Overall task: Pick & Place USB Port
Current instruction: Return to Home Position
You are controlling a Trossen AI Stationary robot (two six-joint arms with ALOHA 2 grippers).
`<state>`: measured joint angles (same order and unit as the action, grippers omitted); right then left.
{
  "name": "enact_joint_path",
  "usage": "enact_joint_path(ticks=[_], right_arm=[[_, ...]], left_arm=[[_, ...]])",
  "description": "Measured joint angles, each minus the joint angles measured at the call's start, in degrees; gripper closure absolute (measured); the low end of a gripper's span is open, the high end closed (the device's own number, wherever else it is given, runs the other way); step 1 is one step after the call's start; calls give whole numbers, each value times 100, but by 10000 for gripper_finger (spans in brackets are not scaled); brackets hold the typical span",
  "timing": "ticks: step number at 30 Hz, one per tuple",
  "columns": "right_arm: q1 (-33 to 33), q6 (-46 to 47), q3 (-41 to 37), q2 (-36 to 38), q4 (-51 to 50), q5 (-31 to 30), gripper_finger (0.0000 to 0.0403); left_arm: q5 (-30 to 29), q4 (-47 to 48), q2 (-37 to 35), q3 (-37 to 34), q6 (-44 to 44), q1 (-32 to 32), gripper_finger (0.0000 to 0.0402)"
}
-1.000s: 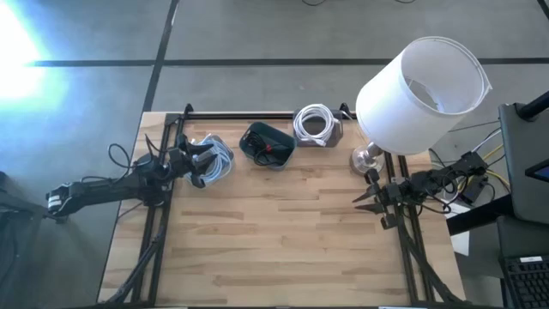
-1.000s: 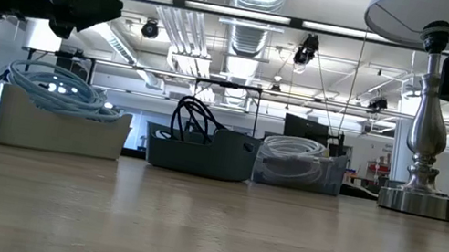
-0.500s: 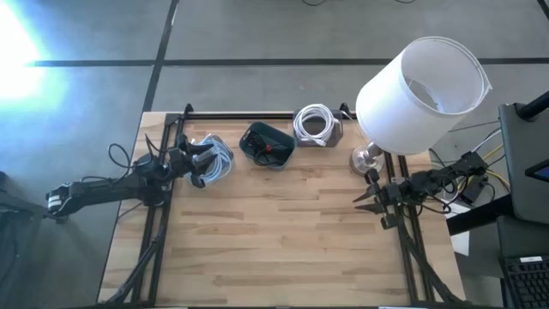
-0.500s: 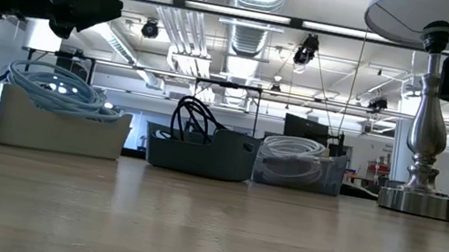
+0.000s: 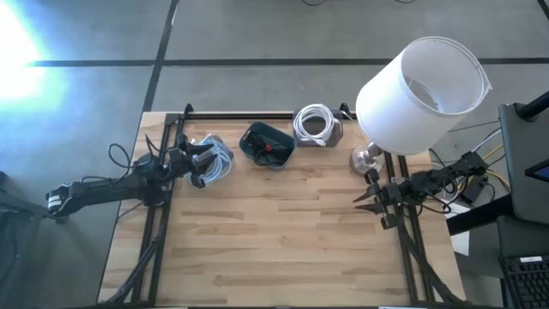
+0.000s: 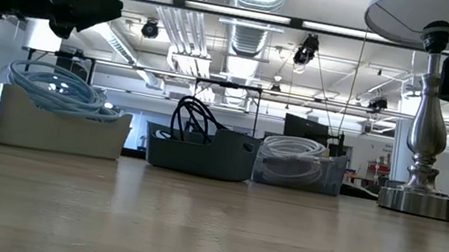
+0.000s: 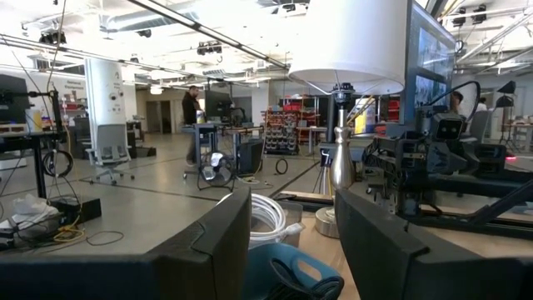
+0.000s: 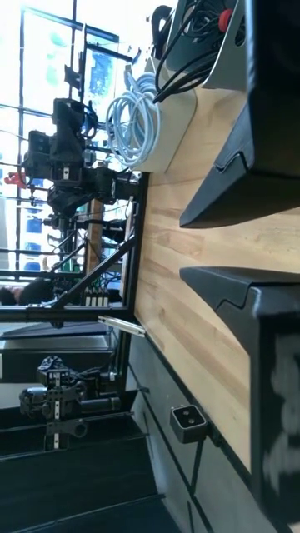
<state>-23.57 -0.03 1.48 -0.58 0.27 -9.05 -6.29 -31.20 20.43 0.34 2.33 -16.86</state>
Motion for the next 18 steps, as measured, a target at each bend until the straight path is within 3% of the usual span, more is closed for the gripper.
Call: enact_joint_path(ticks=[10, 18], right_arm=[[-4, -2, 0, 0, 0, -1, 312], [-2, -2, 0, 0, -2, -1, 327]], left_arm=[[0, 0, 1, 0, 0, 0, 223], [0, 0, 1, 0, 1, 0, 223]])
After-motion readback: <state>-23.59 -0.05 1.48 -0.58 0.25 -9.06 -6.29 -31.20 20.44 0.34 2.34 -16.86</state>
